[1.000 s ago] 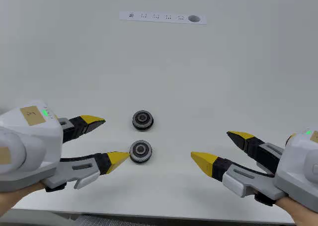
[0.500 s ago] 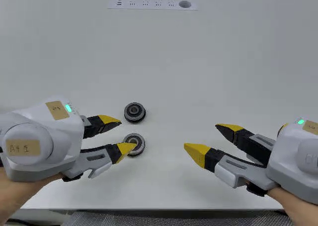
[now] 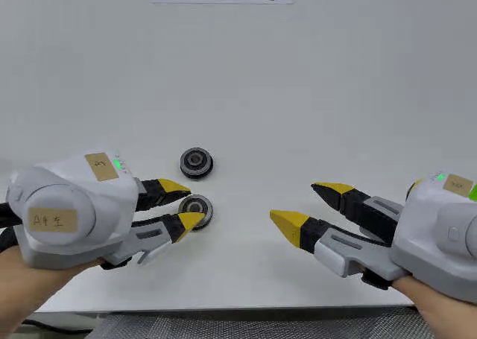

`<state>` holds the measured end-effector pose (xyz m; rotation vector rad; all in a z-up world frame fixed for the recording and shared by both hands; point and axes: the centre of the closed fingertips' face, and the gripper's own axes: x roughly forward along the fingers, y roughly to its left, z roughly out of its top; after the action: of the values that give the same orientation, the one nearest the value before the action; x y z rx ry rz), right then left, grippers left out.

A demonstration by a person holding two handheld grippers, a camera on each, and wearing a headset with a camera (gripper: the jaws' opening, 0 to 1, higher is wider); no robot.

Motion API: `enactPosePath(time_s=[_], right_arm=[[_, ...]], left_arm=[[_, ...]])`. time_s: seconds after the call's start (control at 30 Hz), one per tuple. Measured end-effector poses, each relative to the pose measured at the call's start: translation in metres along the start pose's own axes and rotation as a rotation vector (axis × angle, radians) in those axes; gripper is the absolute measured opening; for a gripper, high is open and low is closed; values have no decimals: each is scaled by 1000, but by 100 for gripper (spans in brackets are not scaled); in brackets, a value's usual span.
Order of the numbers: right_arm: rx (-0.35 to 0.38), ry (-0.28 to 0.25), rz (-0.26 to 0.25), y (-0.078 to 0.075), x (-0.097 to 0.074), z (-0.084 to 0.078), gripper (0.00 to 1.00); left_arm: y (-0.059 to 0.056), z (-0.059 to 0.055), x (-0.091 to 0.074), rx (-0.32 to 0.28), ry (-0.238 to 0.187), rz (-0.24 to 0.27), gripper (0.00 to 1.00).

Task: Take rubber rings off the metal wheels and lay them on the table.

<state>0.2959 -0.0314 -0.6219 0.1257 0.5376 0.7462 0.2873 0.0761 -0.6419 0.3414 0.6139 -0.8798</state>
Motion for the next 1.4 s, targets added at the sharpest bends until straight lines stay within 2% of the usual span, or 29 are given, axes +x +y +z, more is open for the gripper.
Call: enactPosePath(time_s=[0.67,0.73,0.97,1.1,1.23,1.4], right_arm=[[12,9,1,1,0,-1,45],[11,13,4,2,0,-2,45],[17,12,25,6,4,2,44],[42,1,43,8,7,7,44],[78,-31,71,11,11,17,41],[186,-65,128,15,19,34,40]], left_arm=[[-1,-7,4,11,30,-29,15],[0,-10,4,6,44,-30,14],[1,-9,3,1,51,-32,14],[1,-8,4,10,49,-34,14],[2,-8,3,-8,23,-40,14],[1,-7,5,-4,15,-38,13]])
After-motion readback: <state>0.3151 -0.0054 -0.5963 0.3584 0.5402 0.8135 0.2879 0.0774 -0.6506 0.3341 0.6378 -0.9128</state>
